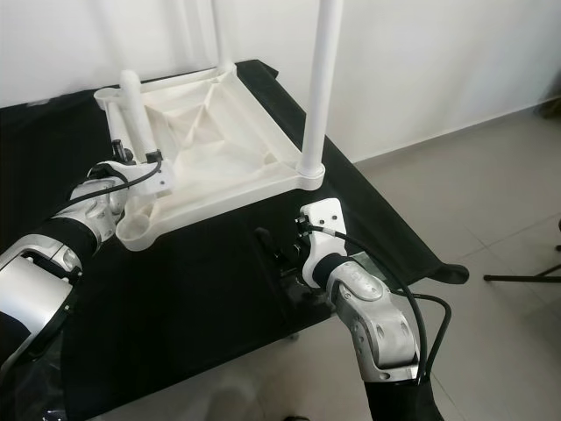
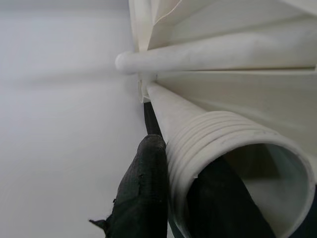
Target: Building children table
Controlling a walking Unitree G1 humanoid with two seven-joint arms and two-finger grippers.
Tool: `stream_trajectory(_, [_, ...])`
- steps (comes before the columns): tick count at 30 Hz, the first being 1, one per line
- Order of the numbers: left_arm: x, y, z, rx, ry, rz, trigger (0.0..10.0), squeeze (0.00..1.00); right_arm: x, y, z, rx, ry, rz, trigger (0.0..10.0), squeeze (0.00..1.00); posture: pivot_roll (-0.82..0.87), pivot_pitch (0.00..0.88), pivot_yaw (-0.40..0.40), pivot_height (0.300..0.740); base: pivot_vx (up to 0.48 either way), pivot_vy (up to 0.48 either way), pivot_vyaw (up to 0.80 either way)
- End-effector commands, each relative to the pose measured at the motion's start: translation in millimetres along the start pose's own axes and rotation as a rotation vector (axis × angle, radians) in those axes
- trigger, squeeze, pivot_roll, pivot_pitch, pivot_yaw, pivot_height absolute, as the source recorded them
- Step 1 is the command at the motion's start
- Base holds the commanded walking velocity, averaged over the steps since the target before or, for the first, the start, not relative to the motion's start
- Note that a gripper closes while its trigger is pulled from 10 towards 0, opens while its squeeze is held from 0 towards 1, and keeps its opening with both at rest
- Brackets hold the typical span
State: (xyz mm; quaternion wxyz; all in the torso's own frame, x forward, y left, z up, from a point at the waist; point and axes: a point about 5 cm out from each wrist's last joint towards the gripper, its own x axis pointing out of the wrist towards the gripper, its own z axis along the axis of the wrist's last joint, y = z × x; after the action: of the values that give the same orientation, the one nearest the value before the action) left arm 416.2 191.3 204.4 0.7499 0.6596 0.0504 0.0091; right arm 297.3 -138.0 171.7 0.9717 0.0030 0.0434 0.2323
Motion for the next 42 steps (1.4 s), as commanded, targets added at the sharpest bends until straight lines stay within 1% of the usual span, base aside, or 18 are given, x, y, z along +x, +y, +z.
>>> stream_trajectory(1, [-1.0,0.3,-11.5,-0.013,0.022,0.004,0.0,0.0,0.1,-1.7,1.8,0.002,-0.019,-0.011,10.0,0.0,-0.14,0.07,0.036,0.74,0.0,0.0,0.0])
stream_trajectory(6, [-0.8,13.6,-21.5,-0.09,0.029,0.058,0.0,0.0,3.8,-1.8,7.2,0.011,-0.051,-0.005,10.0,0.0,-0.13,0.05,0.031,0.74,0.0,0.0,0.0])
stream_trajectory(13, [-3.5,49.7,-35.1,-0.391,-0.055,0.175,0.0,0.0,12.2,4.5,20.8,0.05,-0.136,0.052,10.0,0.0,-0.11,0.016,0.018,0.74,0.0,0.0,0.0])
stream_trajectory(17, [-14.1,77.2,-45.6,-0.709,-0.193,0.263,0.0,0.0,18.6,11.1,27.7,0.065,-0.173,0.107,10.0,0.0,-0.1,0.0,0.011,0.74,0.0,0.0,0.0])
stream_trajectory(18, [-14.1,77.2,-45.6,-0.709,-0.193,0.263,0.0,0.0,18.6,11.1,27.7,0.065,-0.173,0.107,10.0,0.0,-0.1,0.0,0.011,0.74,0.0,0.0,0.0])
stream_trajectory(19, [-24.8,90.0,-54.4,-0.922,-0.286,0.315,0.0,0.0,21.8,13.8,31.2,0.081,-0.193,0.132,10.0,0.0,-0.09,0.0,0.011,0.74,0.0,0.0,0.0])
stream_trajectory(20, [-28.7,93.4,-56.9,-1.006,-0.323,0.332,0.0,0.0,22.7,14.5,32.3,0.087,-0.199,0.139,10.0,0.0,-0.09,0.0,0.011,0.74,0.0,0.0,0.0])
stream_trajectory(25, [-38.6,99.0,-57.1,-1.225,-0.45,0.352,0.0,0.0,25.2,17.4,38.2,0.153,-0.242,0.173,10.0,0.0,-0.08,0.0,0.004,0.74,0.0,0.0,0.0])
stream_trajectory(26, [-45.5,99.6,-57.7,-1.399,-0.541,0.331,0.0,0.0,25.4,21.7,45.5,0.247,-0.289,0.22,10.0,0.0,-0.08,0.0,0.002,0.74,0.0,0.0,0.0])
stream_trajectory(27, [-45.5,99.6,-57.7,-1.399,-0.541,0.331,0.0,0.0,25.4,21.7,45.5,0.247,-0.289,0.22,10.0,0.0,-0.08,0.0,0.002,0.74,0.0,0.0,0.0])
stream_trajectory(28, [-55.1,95.8,-61.2,-1.591,-0.655,0.294,0.0,0.0,24.3,27.9,55.4,0.374,-0.35,0.306,10.0,0.0,-0.08,0.0,-0.004,0.74,0.0,0.0,0.0])
stream_trajectory(29, [-55.1,95.8,-61.2,-1.591,-0.655,0.294,0.0,0.0,24.3,27.9,55.4,0.374,-0.35,0.306,10.0,0.0,-0.08,0.0,-0.004,0.74,0.0,0.0,0.0])
stream_trajectory(31, [-74.8,87.4,-65.6,-1.8,-0.852,0.236,0.0,0.0,19.3,39.1,71.2,0.533,-0.444,0.483,10.0,0.0,-0.07,0.0,-0.007,0.74,0.0,0.0,0.0])
stream_trajectory(34, [-78.8,85.6,-66.2,-1.826,-0.888,0.226,0.0,0.0,18.0,41.2,74.0,0.556,-0.461,0.52,10.0,0.0,-0.07,0.0,-0.007,0.74,0.0,0.0,0.0])
stream_trajectory(36, [-104.0,77.1,-53.0,-1.945,-1.135,0.05,0.0,0.0,11.6,53.0,82.4,0.599,-0.509,0.675,10.0,0.0,-0.07,0.0,-0.01,0.74,0.0,0.0,0.0])
stream_trajectory(37, [-104.0,77.1,-53.0,-1.945,-1.135,0.05,0.0,0.0,11.6,53.0,82.4,0.599,-0.509,0.675,10.0,0.0,-0.07,0.0,-0.01,0.74,0.0,0.0,0.0])
stream_trajectory(39, [-135.0,66.7,-36.7,-2.0,-1.397,-0.206,0.0,0.0,5.0,63.7,90.2,0.64,-0.549,0.804,10.0,0.0,-0.07,0.0,-0.012,0.74,0.0,0.0,0.0])
stream_trajectory(42, [-148.2,58.2,-28.9,-2.003,-1.49,-0.34,0.0,0.0,2.7,68.9,92.4,0.651,-0.555,0.851,10.0,0.0,-0.07,0.0,-0.014,0.74,0.0,0.0,0.0])
